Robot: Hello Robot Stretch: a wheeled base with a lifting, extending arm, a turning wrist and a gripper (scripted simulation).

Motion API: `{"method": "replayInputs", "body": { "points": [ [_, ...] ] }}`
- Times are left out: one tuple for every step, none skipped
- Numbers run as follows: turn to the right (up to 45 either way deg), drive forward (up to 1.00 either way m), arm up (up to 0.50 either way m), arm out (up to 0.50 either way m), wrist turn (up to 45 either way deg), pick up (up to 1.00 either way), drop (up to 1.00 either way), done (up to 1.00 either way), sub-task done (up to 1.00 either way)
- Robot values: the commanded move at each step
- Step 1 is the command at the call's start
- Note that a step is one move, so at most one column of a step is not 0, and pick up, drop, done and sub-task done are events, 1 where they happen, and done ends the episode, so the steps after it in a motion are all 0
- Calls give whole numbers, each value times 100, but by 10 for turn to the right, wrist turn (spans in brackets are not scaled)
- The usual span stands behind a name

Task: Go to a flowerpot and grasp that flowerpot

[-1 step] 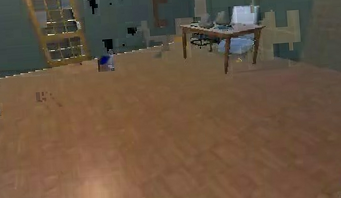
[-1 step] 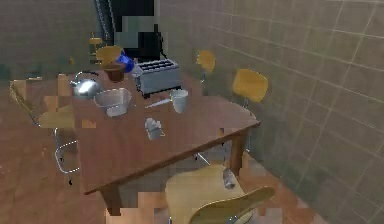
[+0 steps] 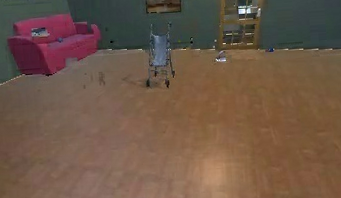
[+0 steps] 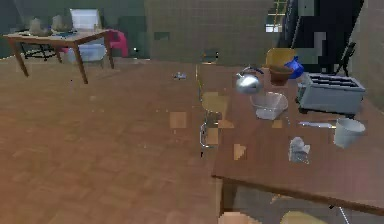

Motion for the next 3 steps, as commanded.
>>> {"method": "replayInputs", "body": {
  "points": [
    [-120, 0, 0, 0, 0, 0, 0, 0, 0],
    [0, 15, 0, 0, 0, 0, 0, 0, 0],
    [450, 0, 0, 0, 0, 0, 0, 0, 0]
  ]
}}
